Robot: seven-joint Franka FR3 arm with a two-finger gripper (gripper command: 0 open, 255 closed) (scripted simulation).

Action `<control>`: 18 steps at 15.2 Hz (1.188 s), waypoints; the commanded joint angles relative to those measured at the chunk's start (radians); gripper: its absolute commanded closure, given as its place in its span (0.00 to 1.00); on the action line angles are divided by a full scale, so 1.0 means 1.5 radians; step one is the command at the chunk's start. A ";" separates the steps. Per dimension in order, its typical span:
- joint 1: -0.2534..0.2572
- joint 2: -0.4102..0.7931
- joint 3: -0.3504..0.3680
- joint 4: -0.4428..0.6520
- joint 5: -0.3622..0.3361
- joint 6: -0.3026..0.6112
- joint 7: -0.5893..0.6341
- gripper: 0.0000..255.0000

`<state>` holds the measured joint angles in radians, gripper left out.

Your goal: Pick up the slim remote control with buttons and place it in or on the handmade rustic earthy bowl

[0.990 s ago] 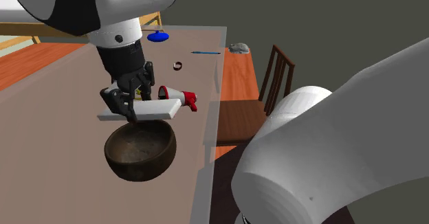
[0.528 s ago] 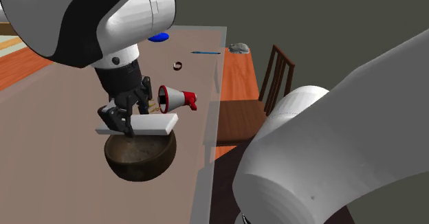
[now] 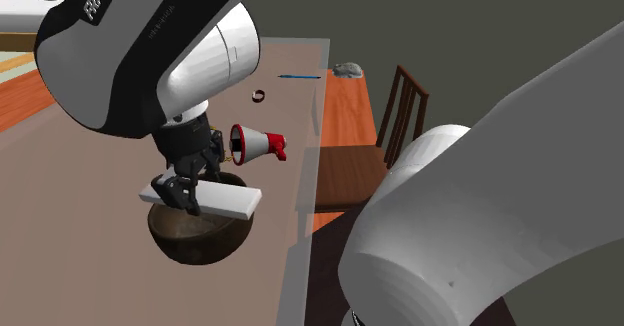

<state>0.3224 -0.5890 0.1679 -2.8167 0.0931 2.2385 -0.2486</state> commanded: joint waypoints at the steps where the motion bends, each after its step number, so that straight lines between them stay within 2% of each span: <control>1: 0.000 0.004 0.001 -0.002 0.000 0.005 0.000 1.00; 6: 0.000 0.004 0.001 -0.002 0.000 0.005 0.000 1.00; 7: 0.000 0.005 0.000 -0.002 0.000 0.006 0.000 0.00; 12: 0.000 0.004 0.001 -0.002 0.000 0.005 0.000 0.00; 16: 0.001 -0.048 -0.008 0.053 -0.004 -0.103 0.000 0.00; 18: 0.001 -0.048 -0.008 0.053 -0.004 -0.103 0.000 0.00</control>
<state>0.3245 -0.6602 0.1575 -2.7422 0.0883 2.0920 -0.2483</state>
